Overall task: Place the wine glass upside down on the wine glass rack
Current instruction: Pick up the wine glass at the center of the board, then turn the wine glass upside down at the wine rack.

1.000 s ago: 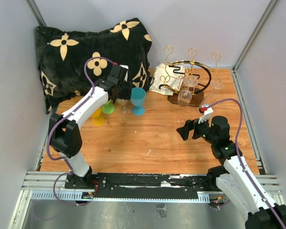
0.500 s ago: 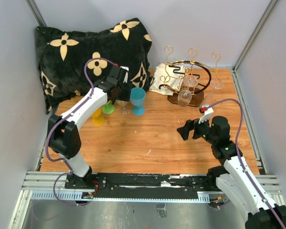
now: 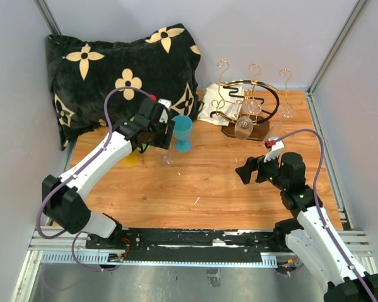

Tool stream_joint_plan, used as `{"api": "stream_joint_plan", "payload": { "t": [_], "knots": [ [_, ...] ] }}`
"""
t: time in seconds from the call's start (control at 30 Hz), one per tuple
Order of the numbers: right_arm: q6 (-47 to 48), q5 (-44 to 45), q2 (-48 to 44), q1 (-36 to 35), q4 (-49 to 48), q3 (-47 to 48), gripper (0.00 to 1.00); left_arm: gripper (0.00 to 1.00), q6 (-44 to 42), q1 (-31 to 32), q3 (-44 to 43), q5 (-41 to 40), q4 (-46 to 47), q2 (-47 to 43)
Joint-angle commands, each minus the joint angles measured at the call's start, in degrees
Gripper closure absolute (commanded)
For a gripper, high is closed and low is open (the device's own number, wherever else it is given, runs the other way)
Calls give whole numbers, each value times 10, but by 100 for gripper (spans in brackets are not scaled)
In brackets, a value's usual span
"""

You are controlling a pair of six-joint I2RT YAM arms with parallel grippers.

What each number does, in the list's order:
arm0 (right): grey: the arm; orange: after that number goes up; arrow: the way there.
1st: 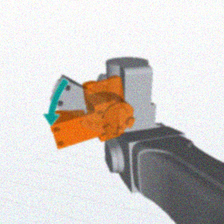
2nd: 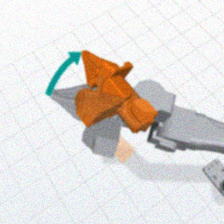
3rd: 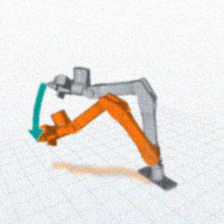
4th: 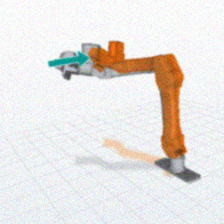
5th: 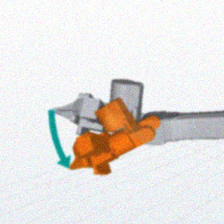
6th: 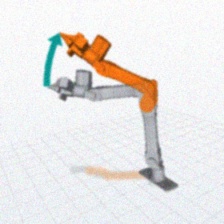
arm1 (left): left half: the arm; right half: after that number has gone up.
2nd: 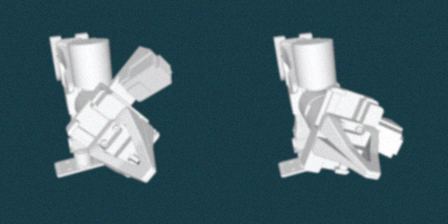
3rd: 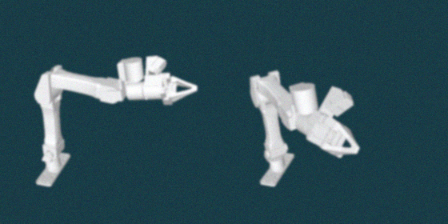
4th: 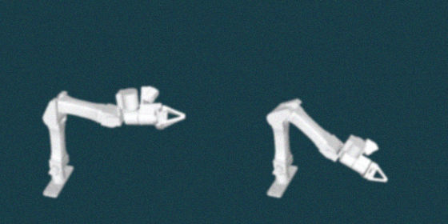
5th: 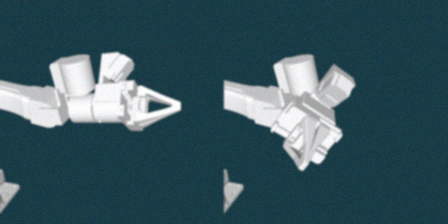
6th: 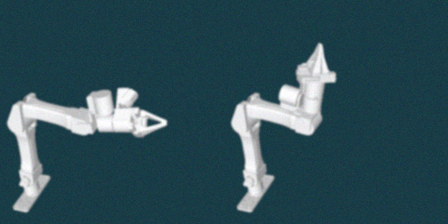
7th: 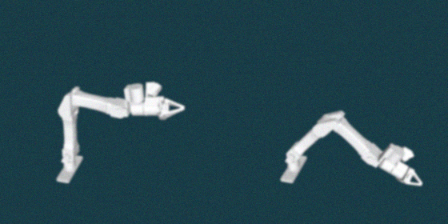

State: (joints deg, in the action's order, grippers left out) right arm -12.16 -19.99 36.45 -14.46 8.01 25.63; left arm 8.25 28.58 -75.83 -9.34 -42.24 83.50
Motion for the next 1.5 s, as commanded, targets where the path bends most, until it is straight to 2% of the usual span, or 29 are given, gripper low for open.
{"api": "stream_joint_plan", "payload": {
  "t": [0.0,0.1,0.2,0.43,0.5,0.7,0.93,1.23,1.47],
  "knots": [
    [-15,-20,4,-2,17,21,1,32,30,63,26,10,2,-49],
    [-58,-4,-4,-33,8,7,0,32,50,98,45,9,7,-73],
    [-120,48,-21,-93,-14,-12,2,32,65,124,59,10,17,-92],
    [-317,224,-29,-252,-111,-79,6,32,84,170,66,22,36,-119],
    [-354,267,-24,-276,-129,-86,6,32,89,183,63,25,44,-123],
    [-449,314,-22,-285,-182,-115,7,32,101,194,64,34,73,-140],
    [-543,306,15,-285,-293,-156,12,33,107,199,73,57,104,-157],
    [-590,272,120,-299,-434,-158,27,35,120,204,85,82,153,-166],
    [-609,274,176,-309,-489,-155,38,36,131,208,92,85,193,-171]
  ]
}}
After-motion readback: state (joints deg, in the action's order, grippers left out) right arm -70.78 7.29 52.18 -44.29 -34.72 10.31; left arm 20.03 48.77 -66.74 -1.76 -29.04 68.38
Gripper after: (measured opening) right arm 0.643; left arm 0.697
